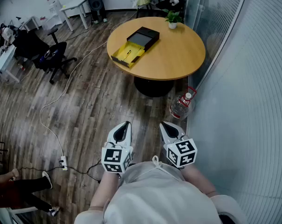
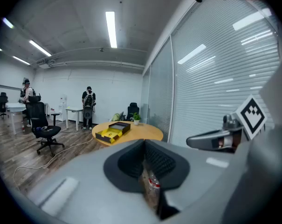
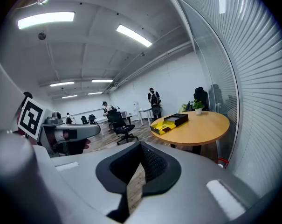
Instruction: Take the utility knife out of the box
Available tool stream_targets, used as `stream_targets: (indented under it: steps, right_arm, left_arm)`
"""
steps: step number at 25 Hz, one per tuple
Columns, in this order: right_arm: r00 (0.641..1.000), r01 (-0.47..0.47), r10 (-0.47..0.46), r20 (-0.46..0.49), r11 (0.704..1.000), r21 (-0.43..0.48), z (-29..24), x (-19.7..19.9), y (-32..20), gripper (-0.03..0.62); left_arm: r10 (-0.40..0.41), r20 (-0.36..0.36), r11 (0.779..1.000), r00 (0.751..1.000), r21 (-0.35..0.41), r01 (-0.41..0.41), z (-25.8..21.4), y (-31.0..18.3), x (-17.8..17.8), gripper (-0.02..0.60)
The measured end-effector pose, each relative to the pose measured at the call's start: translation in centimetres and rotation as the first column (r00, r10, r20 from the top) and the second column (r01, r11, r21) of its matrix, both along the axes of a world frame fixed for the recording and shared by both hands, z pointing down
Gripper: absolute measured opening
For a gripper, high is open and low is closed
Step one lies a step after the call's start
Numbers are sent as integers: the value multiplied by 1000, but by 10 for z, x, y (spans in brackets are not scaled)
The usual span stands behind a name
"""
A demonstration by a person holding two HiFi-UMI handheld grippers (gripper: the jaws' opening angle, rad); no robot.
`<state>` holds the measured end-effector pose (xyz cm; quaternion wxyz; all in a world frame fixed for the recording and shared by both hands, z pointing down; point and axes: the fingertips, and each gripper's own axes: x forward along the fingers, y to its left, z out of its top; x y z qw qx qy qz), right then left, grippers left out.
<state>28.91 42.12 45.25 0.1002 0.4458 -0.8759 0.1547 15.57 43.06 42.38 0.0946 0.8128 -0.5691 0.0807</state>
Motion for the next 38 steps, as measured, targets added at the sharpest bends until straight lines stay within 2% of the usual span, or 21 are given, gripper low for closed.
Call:
stream_targets:
  steps: [15, 18, 23, 31, 38]
  right_arm:
    - [1000, 21, -21, 20, 1000, -2, 6, -13, 0, 0]
    - [999, 43, -43, 34, 999, -12, 10, -24, -1, 0]
    - [998, 58, -58, 1, 997, -44, 22, -38, -14, 0]
    - [999, 31, -30, 11, 995, -92, 34, -94, -62, 0]
    - [1000, 0, -1, -11, 992, -125, 32, -182, -121, 0]
  left_arm:
    - [23, 23, 1000, 999, -3, -23, 1, -6, 1, 5]
    - [7, 21, 1000, 1000, 6, -7, 2, -7, -8, 5]
    - [-18, -1, 999, 1000, -29, 18, 16, -15, -30, 5]
    - [-16, -20, 999, 1000, -48, 15, 29, -60, -94, 5]
    - [-14, -37, 999, 999, -48, 12, 17, -120, -190, 5]
